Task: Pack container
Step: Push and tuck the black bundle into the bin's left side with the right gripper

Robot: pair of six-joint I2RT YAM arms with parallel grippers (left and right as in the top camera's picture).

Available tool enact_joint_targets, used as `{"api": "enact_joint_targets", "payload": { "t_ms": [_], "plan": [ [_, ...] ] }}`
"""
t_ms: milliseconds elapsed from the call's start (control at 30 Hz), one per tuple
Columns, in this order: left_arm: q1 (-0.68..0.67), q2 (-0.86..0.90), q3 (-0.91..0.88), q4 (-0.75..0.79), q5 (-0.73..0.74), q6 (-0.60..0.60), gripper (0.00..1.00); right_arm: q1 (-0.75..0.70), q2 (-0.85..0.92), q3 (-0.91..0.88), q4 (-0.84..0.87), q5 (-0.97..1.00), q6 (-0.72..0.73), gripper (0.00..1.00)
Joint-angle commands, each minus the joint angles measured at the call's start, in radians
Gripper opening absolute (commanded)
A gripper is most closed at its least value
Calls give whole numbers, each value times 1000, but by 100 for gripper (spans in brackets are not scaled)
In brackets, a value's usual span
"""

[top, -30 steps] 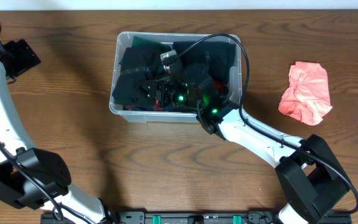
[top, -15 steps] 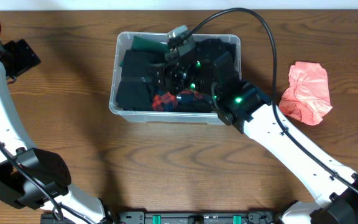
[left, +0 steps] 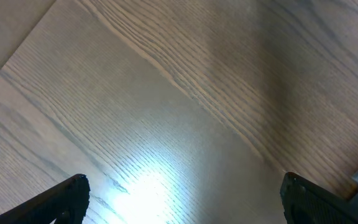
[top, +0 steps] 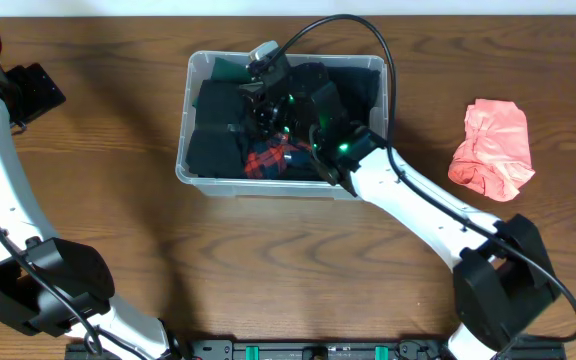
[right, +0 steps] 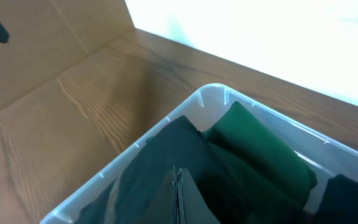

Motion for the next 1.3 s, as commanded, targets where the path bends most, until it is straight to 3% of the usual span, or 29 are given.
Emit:
{"api": "enact_joint_targets", "payload": {
  "t_ms": [0,200,500,967,1200,1267],
  "plan": [
    [3,-7,14,-3,-4,-13,98,-2,34,23,14,5,-22,1],
    [3,-7,14,-3,-4,-13,98,8,141,47,-1,-25,-21,1],
    [3,-7,14,-3,-4,-13,98,22,289,50,-193,-25,-22,1],
    [3,-7,14,-3,-4,-13,98,-2,319,55,-364,-27,-43,1],
    [3,-7,14,-3,-4,-13,98,-4,318,150,-530,-22,-52,1],
    [3,-7,14,-3,-4,-13,98,-5,318,209,-573,-24,-56,16]
  ]
}}
